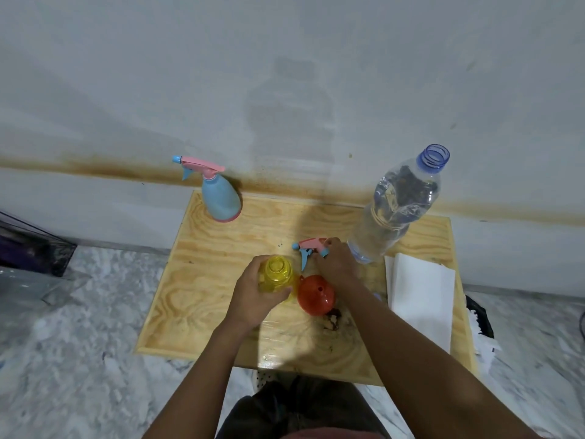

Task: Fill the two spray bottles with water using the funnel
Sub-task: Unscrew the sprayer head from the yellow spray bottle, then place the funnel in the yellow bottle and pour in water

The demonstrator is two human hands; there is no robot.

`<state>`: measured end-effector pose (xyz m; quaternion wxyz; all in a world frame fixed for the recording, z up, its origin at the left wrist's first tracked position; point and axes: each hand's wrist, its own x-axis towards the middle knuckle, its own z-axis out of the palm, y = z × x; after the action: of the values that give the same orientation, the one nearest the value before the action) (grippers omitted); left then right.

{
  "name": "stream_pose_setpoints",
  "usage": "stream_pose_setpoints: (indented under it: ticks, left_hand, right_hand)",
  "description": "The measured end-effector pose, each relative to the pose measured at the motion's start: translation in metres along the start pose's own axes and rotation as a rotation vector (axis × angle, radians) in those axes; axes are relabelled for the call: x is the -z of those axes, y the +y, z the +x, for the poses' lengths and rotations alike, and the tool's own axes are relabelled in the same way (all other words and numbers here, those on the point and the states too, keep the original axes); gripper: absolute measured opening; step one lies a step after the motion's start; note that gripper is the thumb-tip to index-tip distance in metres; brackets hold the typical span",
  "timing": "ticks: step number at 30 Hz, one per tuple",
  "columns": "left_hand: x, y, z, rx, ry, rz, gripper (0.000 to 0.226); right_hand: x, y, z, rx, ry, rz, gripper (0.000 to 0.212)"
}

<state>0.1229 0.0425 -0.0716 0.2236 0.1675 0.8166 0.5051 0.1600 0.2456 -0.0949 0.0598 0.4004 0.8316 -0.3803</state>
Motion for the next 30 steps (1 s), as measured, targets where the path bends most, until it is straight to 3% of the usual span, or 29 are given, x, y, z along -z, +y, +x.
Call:
stream_pose_setpoints:
  ticks: [4,9,16,23,30]
  left_hand:
    - [0.000,-0.001,-0.001,0.013,-0.012,-0.033,0.058]
    - [0.001,0.000,-0.001,0.012,-0.022,-0.052,0.058]
    - [0.001,0.003,-0.002,-0.017,0.010,-0.008,0.065]
    - [0.002,0.007,-0.005,-0.078,0.021,0.098,0.066]
    - [0.000,0.006,-0.009,-0.110,0.053,0.124,0.079]
  right_hand:
    - [0.010,0.004,-0.030,-0.003,0.046,0.039,0.043]
    - [0.007,0.022,-0.075,0.144,0.271,0.132,0.028]
    - [-0.008,0.043,-0.097,0.190,0.131,0.011,0.060]
    - [-0.013,0.033,-0.094,0.178,0.170,-0.011,0.029]
    - [0.007,0.025,-0.105,0.153,0.242,0.023,0.032]
